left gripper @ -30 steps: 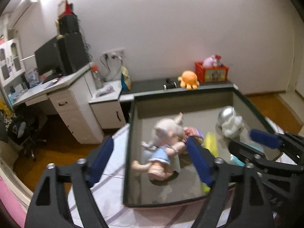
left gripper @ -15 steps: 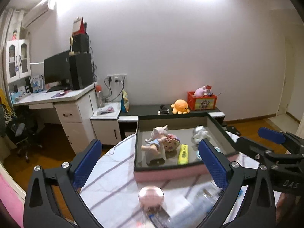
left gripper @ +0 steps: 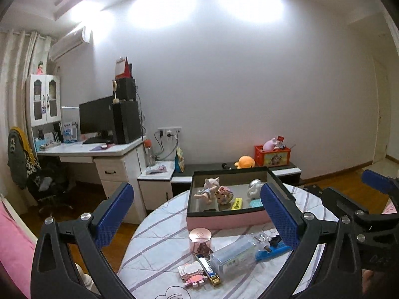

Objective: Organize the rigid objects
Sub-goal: 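Lift both tools back from the box toward the table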

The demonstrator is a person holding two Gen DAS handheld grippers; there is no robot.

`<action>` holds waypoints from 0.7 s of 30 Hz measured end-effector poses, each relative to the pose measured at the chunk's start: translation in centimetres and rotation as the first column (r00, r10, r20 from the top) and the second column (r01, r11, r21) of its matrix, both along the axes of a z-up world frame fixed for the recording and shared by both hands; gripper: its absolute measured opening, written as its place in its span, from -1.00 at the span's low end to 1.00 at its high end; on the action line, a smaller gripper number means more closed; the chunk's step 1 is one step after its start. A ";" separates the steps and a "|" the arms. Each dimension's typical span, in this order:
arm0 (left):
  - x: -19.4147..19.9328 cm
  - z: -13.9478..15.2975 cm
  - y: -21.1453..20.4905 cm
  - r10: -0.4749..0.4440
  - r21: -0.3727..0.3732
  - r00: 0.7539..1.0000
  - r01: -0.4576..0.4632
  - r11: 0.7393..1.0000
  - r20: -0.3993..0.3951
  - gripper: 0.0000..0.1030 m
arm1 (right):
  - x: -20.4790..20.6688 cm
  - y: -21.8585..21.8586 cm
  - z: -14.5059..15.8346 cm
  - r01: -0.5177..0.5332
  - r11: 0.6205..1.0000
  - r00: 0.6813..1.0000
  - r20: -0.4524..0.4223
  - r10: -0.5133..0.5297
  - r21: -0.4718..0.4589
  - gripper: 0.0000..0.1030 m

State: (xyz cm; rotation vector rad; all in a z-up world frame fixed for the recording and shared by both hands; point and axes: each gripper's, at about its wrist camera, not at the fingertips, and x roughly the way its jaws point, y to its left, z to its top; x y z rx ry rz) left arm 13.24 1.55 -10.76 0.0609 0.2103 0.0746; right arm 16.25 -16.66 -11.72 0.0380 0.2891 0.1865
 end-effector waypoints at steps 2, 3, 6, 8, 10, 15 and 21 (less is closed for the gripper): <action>-0.8 0.3 0.0 -0.004 -0.004 1.000 0.004 1.000 0.013 0.99 | -1.0 -0.1 0.4 0.009 1.000 1.000 0.019 -0.009 -0.008 1.00; -1.1 0.4 0.0 -0.007 -0.009 1.000 0.007 1.000 0.016 0.99 | -1.4 -0.1 0.6 0.012 1.000 1.000 0.026 -0.012 -0.009 1.00; -1.9 0.7 0.1 -0.006 -0.023 1.000 0.007 1.000 0.030 0.99 | -2.4 -0.1 1.0 0.018 1.000 0.999 0.046 -0.017 -0.016 1.00; -2.2 0.8 0.3 -0.006 -0.030 0.999 0.007 1.000 0.034 0.99 | -3.0 0.3 1.2 0.028 0.999 0.998 0.065 -0.026 -0.028 1.00; -2.3 0.9 0.4 -0.010 -0.032 0.999 0.011 0.999 0.038 0.99 | -3.4 0.5 1.4 0.035 0.999 0.997 0.076 -0.032 -0.038 1.00; -2.4 0.9 0.2 -0.022 -0.037 0.999 0.023 0.999 0.033 0.99 | -4.2 0.7 1.4 0.041 0.998 0.995 0.089 -0.036 -0.049 1.00; -2.1 0.5 -0.2 -0.027 -0.027 0.999 0.028 0.999 0.021 0.99 | -4.2 0.6 1.2 0.045 0.998 0.996 0.080 -0.041 -0.047 1.00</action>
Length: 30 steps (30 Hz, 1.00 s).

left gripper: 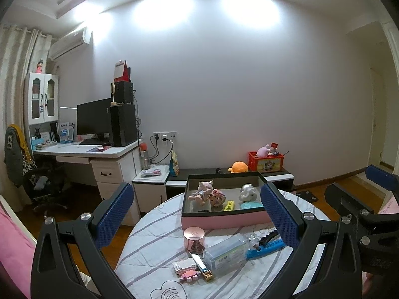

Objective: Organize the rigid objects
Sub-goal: 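Lift both tools back from the box toward the table, then grasp the clear plastic box with the left gripper while the right grasps the glass bottle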

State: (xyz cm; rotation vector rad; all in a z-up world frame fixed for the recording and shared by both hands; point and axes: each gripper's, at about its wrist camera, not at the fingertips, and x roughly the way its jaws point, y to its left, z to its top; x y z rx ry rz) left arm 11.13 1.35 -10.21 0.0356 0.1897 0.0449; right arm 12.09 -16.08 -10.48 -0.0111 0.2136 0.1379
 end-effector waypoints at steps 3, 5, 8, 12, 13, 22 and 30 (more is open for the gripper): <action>0.3 -0.2 0.0 0.000 0.006 1.000 0.000 1.000 -0.008 0.99 | 0.2 -0.1 -0.1 -0.002 1.000 1.000 -0.007 0.002 0.003 1.00; 0.6 -0.7 0.2 -0.008 0.002 1.000 0.008 1.000 -0.027 1.00 | 0.6 0.0 -0.4 -0.010 1.000 1.000 -0.022 0.010 0.007 1.00; 1.5 -2.0 0.9 -0.031 -0.019 0.996 0.030 0.999 -0.083 1.00 | 1.2 0.1 -1.3 -0.020 1.000 0.998 -0.052 0.021 0.008 1.00; 2.9 -4.7 2.0 -0.020 -0.026 0.984 0.016 1.000 -0.176 1.00 | 2.6 0.4 -3.3 -0.020 1.000 0.993 -0.114 0.018 -0.008 1.00; 3.4 -5.7 2.6 -0.014 -0.030 0.978 0.007 1.000 -0.210 1.00 | 3.2 0.4 -4.1 -0.020 1.000 0.990 -0.143 0.018 -0.011 1.00; 6.8 -12.4 4.7 -0.011 -0.045 0.911 -0.008 0.999 -0.413 1.00 | 7.0 0.2 -10.8 -0.027 1.000 0.937 -0.350 0.021 -0.012 1.00; 10.0 -14.5 2.5 -0.143 -0.048 0.872 0.137 0.989 -0.468 1.00 | 9.0 -1.1 -13.3 -0.004 1.000 0.902 -0.431 0.004 0.001 1.00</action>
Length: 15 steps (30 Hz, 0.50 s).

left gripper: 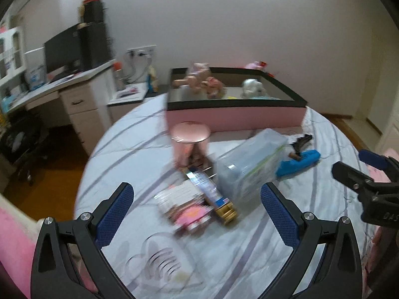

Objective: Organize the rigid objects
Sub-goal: 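Grasp the clear plastic box with the left gripper while the right grasps the glass bottle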

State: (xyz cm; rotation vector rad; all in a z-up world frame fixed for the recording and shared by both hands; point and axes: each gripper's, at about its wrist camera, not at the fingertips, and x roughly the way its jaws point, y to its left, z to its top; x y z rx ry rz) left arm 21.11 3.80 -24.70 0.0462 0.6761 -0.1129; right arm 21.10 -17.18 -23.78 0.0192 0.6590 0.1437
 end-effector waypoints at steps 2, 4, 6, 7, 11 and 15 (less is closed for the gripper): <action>1.1 -0.3 -0.9 -0.033 0.023 0.999 0.033 0.999 -0.011 1.00 | 0.5 -0.6 -0.4 0.011 1.000 1.000 -0.017 -0.011 0.006 1.00; 2.0 -0.6 -1.8 -0.050 0.051 0.999 0.051 0.997 -0.020 1.00 | 1.0 -1.1 -0.7 0.020 1.000 0.999 -0.030 -0.019 0.015 1.00; 2.8 -0.7 -2.5 -0.073 0.062 0.997 0.074 0.995 -0.021 0.99 | 1.4 -1.6 -1.0 0.031 0.999 0.999 -0.041 -0.031 0.014 1.00; 3.0 -0.7 -2.8 -0.082 0.061 0.996 0.083 0.995 -0.022 0.98 | 1.5 -1.8 -1.1 0.035 0.999 0.998 -0.045 -0.034 0.013 1.00; 4.2 -0.8 -4.3 -0.135 0.074 0.990 0.138 0.988 -0.041 0.74 | 2.4 -2.9 -1.7 0.054 0.998 0.996 -0.072 -0.052 0.024 1.00; 5.1 -1.6 -5.4 -0.177 0.058 0.979 0.184 0.981 -0.098 0.36 | 3.0 -3.6 -2.0 0.067 0.997 0.994 -0.084 -0.064 0.034 1.00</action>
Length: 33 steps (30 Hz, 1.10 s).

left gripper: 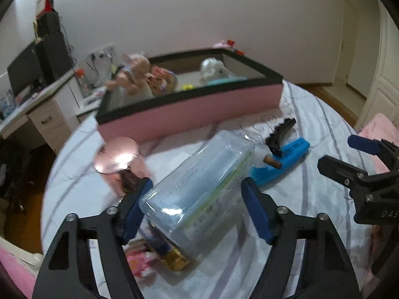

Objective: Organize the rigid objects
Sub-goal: 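Grasp the clear plastic box with the left gripper while the right grasps the glass bottle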

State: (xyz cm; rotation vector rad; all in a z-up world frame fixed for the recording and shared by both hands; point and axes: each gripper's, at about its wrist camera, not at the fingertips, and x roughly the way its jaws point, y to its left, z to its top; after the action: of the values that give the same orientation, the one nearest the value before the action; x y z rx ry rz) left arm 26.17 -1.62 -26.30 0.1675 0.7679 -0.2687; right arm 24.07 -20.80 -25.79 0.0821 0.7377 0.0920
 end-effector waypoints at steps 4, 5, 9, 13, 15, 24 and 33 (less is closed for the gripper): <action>-0.1 0.0 -0.4 0.003 0.003 1.000 -0.003 1.000 -0.007 0.30 | 0.4 -0.3 -0.1 0.000 1.000 1.000 -0.005 0.000 0.007 1.00; -0.2 0.1 -0.2 0.009 -0.015 1.000 -0.009 1.000 -0.010 0.22 | 0.4 -0.3 -0.1 -0.001 1.000 1.000 -0.005 0.001 0.009 1.00; -0.9 0.6 1.0 0.016 -0.139 1.000 -0.017 0.990 -0.009 -0.22 | 0.6 -0.2 0.0 -0.008 1.000 1.000 -0.002 0.008 0.008 1.00; -1.1 0.4 0.9 0.012 -0.146 1.000 -0.014 0.989 -0.020 -0.28 | 0.7 0.5 0.3 -0.022 1.000 1.000 0.004 0.022 -0.002 1.00; -0.9 0.1 0.3 -0.004 -0.152 0.999 -0.002 0.988 -0.039 -0.30 | 0.8 0.7 0.4 -0.029 1.000 1.000 0.004 0.029 -0.004 1.00; 0.0 -0.3 -0.1 0.030 -0.154 0.999 -0.035 0.987 -0.034 -0.37 | 0.7 1.0 0.6 -0.029 1.000 1.000 0.004 0.029 -0.009 1.00; -2.0 3.3 3.4 0.145 -0.180 0.986 -0.128 0.975 0.084 -0.37 | 2.9 3.5 1.8 -0.070 0.997 0.997 0.037 0.071 -0.042 1.00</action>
State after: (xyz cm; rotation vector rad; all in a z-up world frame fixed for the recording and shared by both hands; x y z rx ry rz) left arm 24.19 1.82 -23.02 -0.0374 0.6526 -0.1945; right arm 26.96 -17.26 -23.97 0.0153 0.7038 0.1453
